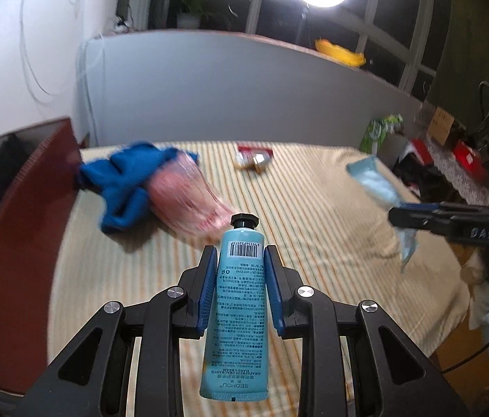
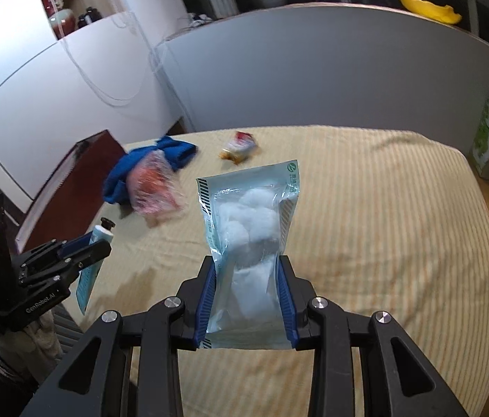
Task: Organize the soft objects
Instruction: 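Lift the cotton-ball bag and blue tube and carry both toward the shoebox, then open the right tool over the shoebox while the left tool releases the tube inside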
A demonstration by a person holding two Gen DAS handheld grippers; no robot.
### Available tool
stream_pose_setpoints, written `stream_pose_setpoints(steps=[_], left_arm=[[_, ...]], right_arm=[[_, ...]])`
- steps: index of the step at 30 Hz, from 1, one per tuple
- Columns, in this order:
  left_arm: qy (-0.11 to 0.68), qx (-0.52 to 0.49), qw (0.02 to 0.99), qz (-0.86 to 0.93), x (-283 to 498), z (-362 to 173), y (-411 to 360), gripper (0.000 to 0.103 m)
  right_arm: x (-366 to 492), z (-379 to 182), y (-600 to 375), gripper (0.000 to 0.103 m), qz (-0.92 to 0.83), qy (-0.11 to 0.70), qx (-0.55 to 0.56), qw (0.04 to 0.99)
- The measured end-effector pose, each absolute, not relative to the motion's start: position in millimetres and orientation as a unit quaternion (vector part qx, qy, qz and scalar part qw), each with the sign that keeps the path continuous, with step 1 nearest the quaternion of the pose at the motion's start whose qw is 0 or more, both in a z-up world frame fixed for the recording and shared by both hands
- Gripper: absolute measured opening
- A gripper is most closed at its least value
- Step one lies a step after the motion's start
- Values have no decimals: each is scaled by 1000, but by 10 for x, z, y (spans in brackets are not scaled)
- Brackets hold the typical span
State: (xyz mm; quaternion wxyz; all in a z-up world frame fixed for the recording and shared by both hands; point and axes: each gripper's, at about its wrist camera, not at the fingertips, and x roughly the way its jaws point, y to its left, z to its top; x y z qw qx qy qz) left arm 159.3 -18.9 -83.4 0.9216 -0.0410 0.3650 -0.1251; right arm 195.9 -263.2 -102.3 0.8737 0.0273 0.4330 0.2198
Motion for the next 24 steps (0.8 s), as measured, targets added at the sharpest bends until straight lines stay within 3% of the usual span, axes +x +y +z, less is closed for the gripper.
stream_pose_setpoints(steps=[11,24], left_arm=[[311,-56,948,-35,1374,-262,895,26],[311,-79,945,69,1204,-353,1857,26]], right_arm=[[2147,-487,-1368,31,318,393,-35,862],[2340,-383,397,31,428,396,-76,809]])
